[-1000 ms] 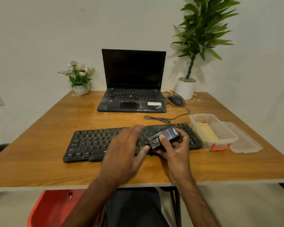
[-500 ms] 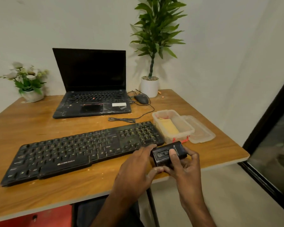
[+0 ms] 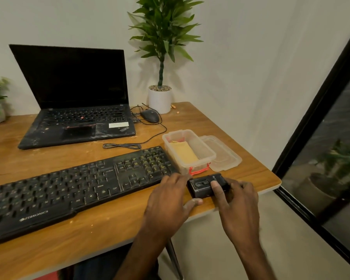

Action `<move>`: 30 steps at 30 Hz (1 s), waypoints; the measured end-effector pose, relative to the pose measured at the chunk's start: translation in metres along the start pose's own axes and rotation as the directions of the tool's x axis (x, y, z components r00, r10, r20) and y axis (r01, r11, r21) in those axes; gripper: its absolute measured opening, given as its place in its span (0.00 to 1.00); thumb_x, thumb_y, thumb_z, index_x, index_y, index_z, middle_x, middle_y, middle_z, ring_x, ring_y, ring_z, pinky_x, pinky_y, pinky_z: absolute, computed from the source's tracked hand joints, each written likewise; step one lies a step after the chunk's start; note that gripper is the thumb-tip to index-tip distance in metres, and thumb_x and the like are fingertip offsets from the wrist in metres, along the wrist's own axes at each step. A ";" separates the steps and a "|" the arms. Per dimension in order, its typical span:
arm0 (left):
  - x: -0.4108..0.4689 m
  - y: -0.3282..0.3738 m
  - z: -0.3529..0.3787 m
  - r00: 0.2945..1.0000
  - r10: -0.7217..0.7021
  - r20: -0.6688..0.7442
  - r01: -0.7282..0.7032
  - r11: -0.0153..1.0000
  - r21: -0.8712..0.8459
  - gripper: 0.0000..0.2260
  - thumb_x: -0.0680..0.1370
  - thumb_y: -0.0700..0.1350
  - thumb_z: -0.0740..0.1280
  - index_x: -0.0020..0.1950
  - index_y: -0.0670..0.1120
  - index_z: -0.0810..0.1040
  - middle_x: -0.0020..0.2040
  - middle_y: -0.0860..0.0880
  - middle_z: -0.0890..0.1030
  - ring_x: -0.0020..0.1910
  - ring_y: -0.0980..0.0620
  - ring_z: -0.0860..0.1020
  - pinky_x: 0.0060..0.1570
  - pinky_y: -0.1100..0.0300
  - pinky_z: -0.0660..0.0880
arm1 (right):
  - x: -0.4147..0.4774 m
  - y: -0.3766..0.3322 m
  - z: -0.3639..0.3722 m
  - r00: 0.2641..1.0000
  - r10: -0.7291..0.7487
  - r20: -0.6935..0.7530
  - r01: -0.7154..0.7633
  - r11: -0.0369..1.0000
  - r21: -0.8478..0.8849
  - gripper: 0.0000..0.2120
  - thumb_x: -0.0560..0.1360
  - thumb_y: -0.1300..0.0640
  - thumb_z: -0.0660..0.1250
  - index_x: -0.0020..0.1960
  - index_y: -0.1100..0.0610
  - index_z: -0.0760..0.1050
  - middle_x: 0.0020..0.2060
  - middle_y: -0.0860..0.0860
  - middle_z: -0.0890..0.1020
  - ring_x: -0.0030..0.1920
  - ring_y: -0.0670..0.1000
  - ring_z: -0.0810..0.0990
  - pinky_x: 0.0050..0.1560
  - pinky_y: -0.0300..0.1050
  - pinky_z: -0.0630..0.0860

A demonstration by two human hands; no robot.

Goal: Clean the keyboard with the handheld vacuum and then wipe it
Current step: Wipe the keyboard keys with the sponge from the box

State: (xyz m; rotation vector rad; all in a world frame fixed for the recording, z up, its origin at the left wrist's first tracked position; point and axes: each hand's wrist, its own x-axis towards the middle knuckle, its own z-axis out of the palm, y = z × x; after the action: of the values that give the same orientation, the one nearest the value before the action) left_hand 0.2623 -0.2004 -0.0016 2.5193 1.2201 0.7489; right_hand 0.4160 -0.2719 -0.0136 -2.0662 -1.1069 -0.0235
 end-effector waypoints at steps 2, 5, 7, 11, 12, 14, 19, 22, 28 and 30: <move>-0.001 -0.002 0.001 1.000 -0.011 0.009 0.011 1.000 -0.007 0.33 0.78 0.66 0.62 0.80 0.57 0.57 0.73 0.58 0.67 0.69 0.58 0.64 0.64 0.61 0.66 | 0.000 -0.001 0.002 1.000 -0.006 -0.002 0.006 1.000 -0.019 0.23 0.77 0.36 0.57 0.63 0.49 0.77 0.54 0.47 0.70 0.60 0.48 0.66 0.48 0.43 0.68; -0.003 -0.004 0.001 1.000 -0.013 0.012 0.013 1.000 -0.024 0.34 0.78 0.66 0.62 0.80 0.57 0.56 0.73 0.58 0.67 0.69 0.58 0.63 0.65 0.61 0.65 | -0.001 -0.001 0.003 1.000 -0.005 -0.004 0.005 1.000 -0.025 0.25 0.77 0.36 0.56 0.63 0.50 0.76 0.56 0.49 0.72 0.60 0.49 0.66 0.48 0.43 0.66; -0.003 -0.004 0.002 1.000 -0.016 0.007 0.016 0.999 -0.030 0.33 0.78 0.65 0.62 0.80 0.57 0.56 0.73 0.58 0.67 0.70 0.58 0.63 0.66 0.60 0.65 | -0.001 -0.001 0.003 1.000 -0.020 -0.007 0.019 0.999 -0.030 0.25 0.77 0.36 0.55 0.63 0.50 0.76 0.56 0.49 0.73 0.59 0.49 0.66 0.48 0.43 0.66; -0.002 -0.004 0.002 1.000 -0.026 0.002 0.026 1.000 -0.018 0.33 0.79 0.65 0.61 0.80 0.56 0.56 0.73 0.57 0.67 0.70 0.57 0.63 0.67 0.59 0.65 | 0.001 -0.001 0.004 0.999 -0.041 0.010 0.042 0.997 -0.059 0.26 0.78 0.36 0.53 0.64 0.50 0.76 0.56 0.49 0.73 0.59 0.49 0.67 0.48 0.42 0.66; -0.002 -0.004 0.002 1.000 -0.026 0.004 0.026 1.000 -0.016 0.33 0.79 0.65 0.61 0.80 0.56 0.56 0.73 0.57 0.67 0.70 0.57 0.63 0.67 0.59 0.65 | 0.001 -0.001 0.003 0.999 -0.045 0.014 0.046 0.997 -0.064 0.26 0.78 0.36 0.53 0.64 0.50 0.76 0.56 0.49 0.73 0.59 0.49 0.67 0.48 0.42 0.66; -0.003 -0.004 0.001 1.000 -0.023 0.009 0.023 1.000 -0.011 0.33 0.79 0.65 0.62 0.80 0.55 0.57 0.73 0.57 0.67 0.70 0.57 0.63 0.67 0.59 0.65 | 0.002 -0.001 0.002 0.998 -0.051 0.028 0.053 0.996 -0.073 0.26 0.78 0.35 0.53 0.64 0.50 0.76 0.56 0.48 0.73 0.59 0.48 0.67 0.48 0.42 0.65; -0.005 -0.007 -0.001 0.999 -0.033 -0.003 0.033 0.999 -0.023 0.31 0.78 0.65 0.63 0.78 0.56 0.60 0.72 0.58 0.68 0.69 0.58 0.64 0.67 0.60 0.65 | 0.004 -0.004 0.001 0.995 -0.052 0.082 0.063 0.989 -0.136 0.28 0.77 0.34 0.52 0.65 0.50 0.75 0.57 0.48 0.74 0.59 0.48 0.68 0.47 0.42 0.67; -0.009 -0.011 -0.004 0.999 -0.049 -0.004 0.049 0.997 -0.061 0.33 0.77 0.64 0.65 0.78 0.57 0.58 0.72 0.59 0.68 0.69 0.59 0.64 0.67 0.59 0.66 | 0.008 -0.012 -0.008 0.997 -0.056 0.044 0.062 0.988 -0.139 0.28 0.77 0.34 0.55 0.68 0.51 0.72 0.61 0.50 0.74 0.61 0.50 0.70 0.47 0.44 0.70; -0.019 -0.017 -0.019 0.989 -0.100 -0.107 0.064 0.951 -0.304 0.27 0.80 0.60 0.65 0.76 0.58 0.61 0.63 0.64 0.68 0.64 0.62 0.68 0.62 0.59 0.71 | 0.069 -0.077 -0.013 0.943 -0.333 -0.008 0.333 0.943 0.003 0.14 0.81 0.49 0.61 0.61 0.53 0.79 0.55 0.48 0.81 0.54 0.50 0.79 0.53 0.47 0.76; -0.023 -0.021 -0.023 0.983 -0.066 -0.171 0.019 0.966 -0.259 0.24 0.81 0.57 0.64 0.75 0.57 0.64 0.65 0.61 0.69 0.65 0.62 0.67 0.62 0.59 0.71 | 0.099 -0.096 0.004 0.915 -0.366 0.169 0.381 0.922 -0.069 0.13 0.80 0.52 0.63 0.60 0.56 0.81 0.54 0.51 0.83 0.53 0.52 0.81 0.53 0.47 0.77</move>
State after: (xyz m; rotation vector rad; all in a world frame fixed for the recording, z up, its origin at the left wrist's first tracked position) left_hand 0.2241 -0.2051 0.0013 2.2484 1.1430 1.0682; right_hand 0.4078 -0.1692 0.0783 -1.9370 -1.6157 -0.1141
